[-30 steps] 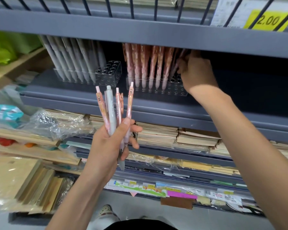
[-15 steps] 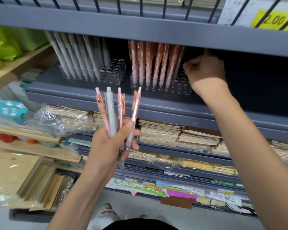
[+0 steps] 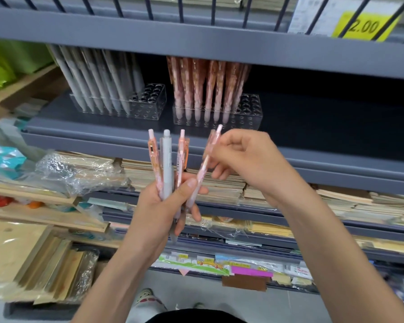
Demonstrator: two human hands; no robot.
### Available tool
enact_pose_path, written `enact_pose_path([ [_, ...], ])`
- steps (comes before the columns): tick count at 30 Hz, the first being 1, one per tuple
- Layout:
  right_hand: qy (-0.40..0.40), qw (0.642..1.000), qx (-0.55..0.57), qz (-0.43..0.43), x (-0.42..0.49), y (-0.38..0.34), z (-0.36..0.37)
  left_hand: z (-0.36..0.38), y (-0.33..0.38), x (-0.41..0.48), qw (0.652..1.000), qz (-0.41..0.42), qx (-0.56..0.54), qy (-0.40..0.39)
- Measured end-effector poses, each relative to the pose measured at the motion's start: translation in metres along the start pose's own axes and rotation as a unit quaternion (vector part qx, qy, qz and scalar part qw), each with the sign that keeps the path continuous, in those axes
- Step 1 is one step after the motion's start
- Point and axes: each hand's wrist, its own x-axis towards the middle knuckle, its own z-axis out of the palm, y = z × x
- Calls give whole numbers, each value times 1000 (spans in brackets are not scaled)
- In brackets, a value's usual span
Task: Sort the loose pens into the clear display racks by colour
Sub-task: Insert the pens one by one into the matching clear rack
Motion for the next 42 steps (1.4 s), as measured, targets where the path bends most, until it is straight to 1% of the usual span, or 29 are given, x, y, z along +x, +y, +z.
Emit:
enact_pose_path([
  [2, 44, 998, 42, -8, 2, 0, -9, 1, 0, 1, 1000, 7, -2, -8],
  [4, 117, 990, 80, -27, 6, -1, -20, 1, -1, 2, 1000, 10, -12, -10],
  [7, 246, 961, 97, -82, 17, -4, -41, -1, -1, 4, 999, 8, -38, 0],
  [9, 310, 937, 104, -123, 26, -6, -54, -3, -1, 4, 999, 4, -48, 3],
  [11, 349, 916, 106, -166, 34, -6, -63, -4, -1, 4, 999, 6, -46, 3],
  [13, 367, 906, 80, -195, 42, -2, -68, -5, 0, 4, 999, 10, -42, 4],
  [15, 371, 908, 13, -193, 50, 3, -67, -7, 0, 3, 999, 14, -31, 3],
  [19, 350, 912, -116, -181, 63, 5, -61, -9, -1, 0, 1000, 16, -8, 13],
  [22, 313, 907, -228, -168, 77, 1, -58, -10, -2, -1, 999, 19, -11, 25],
  [24, 284, 897, -299, -156, 85, 0, -59, -12, -3, -3, 999, 19, -4, 29],
  [26, 274, 889, -337, -146, 90, -3, -59, -13, -4, -4, 999, 17, -1, 34],
  [33, 244, 876, -397, -124, 95, -13, -54, -15, -3, -6, 999, 14, -14, 33],
  [35, 233, 881, -396, -114, 94, -14, -51, -15, -4, -7, 999, 12, -14, 33],
  [38, 234, 891, -374, -110, 93, -12, -53, -15, -4, -9, 999, 2, -19, 43],
  [40, 249, 897, -351, -99, 87, -9, -55, -15, -5, -11, 998, -3, -19, 52],
  [42, 278, 915, -278, -93, 75, -3, -53, -15, -6, -12, 998, -10, -22, 61],
])
